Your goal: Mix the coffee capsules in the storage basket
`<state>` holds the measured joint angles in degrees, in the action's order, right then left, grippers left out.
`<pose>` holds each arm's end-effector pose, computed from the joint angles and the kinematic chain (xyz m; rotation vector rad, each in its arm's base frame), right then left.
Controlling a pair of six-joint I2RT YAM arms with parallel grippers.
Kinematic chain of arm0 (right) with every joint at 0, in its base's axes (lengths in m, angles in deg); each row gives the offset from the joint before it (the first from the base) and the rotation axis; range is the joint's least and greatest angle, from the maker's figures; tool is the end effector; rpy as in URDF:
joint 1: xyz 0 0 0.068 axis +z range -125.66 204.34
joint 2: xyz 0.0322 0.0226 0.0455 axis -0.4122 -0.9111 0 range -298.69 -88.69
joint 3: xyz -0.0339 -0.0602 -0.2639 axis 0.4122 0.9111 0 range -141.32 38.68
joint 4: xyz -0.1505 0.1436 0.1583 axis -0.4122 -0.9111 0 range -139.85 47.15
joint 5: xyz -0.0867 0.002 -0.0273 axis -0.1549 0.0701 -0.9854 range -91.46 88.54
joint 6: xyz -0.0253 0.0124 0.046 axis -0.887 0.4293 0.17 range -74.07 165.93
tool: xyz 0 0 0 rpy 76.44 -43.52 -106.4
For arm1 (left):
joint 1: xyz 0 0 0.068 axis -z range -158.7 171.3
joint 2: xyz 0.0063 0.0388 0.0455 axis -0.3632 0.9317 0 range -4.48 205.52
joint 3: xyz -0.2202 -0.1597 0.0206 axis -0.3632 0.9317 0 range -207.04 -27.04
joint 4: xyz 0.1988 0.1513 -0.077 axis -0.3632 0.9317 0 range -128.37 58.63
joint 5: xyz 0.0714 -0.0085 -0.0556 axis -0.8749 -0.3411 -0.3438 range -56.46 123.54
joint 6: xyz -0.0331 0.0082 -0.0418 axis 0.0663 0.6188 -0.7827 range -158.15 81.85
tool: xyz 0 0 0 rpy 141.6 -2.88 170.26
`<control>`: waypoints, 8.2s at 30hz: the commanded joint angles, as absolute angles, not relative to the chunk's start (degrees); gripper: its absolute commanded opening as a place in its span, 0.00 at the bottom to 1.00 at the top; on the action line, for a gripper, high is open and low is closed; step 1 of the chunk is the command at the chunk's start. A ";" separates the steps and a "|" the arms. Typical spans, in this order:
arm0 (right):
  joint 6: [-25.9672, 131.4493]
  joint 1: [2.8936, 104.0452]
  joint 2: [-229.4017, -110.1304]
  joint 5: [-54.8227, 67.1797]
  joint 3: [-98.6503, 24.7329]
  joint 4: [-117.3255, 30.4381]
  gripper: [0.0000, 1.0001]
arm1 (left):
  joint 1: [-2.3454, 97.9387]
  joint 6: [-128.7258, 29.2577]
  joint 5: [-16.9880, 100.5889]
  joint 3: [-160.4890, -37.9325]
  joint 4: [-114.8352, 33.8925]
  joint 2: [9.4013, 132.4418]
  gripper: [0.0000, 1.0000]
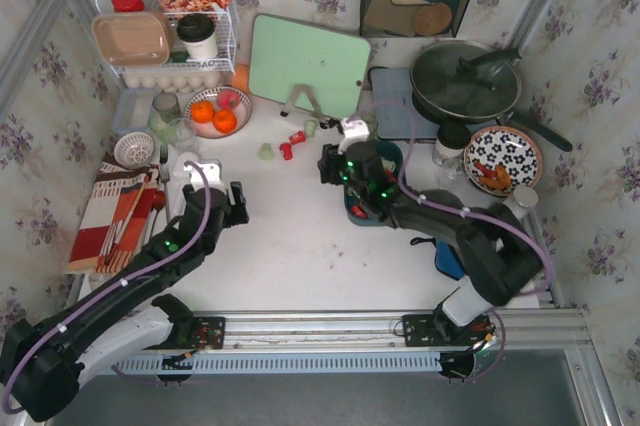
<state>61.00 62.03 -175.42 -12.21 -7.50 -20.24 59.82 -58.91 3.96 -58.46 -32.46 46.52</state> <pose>0.2682 0.1987 0.2297 -0.2450 1.8879 0.4537 0.1670 -0.1105 0.2477 -0.0196 1.9578 -0.1595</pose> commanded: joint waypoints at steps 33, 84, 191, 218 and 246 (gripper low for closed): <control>56.11 63.81 -225.64 -11.69 -62.74 -44.09 0.45 | 58.21 -63.47 7.91 -56.45 -30.67 37.26 0.76; 63.98 58.04 -161.93 -34.85 4.93 -41.17 0.52 | 57.87 -63.39 10.74 -59.60 -30.85 46.72 0.76; 61.68 59.06 -130.92 -28.39 25.06 -17.12 0.63 | 64.18 -57.53 39.10 -105.87 -32.06 96.49 0.29; 63.16 59.04 -129.41 -30.91 24.96 -19.13 0.66 | 76.76 -57.48 27.79 -104.47 -36.96 100.56 0.54; 59.57 59.58 -162.51 -11.43 1.45 -22.53 0.64 | 76.47 -53.41 -6.72 -69.97 -29.99 56.25 0.64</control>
<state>57.83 59.17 -159.05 -12.47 6.78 -21.26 76.65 -52.88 -0.50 -72.12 -31.12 58.39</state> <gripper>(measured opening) 0.643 0.643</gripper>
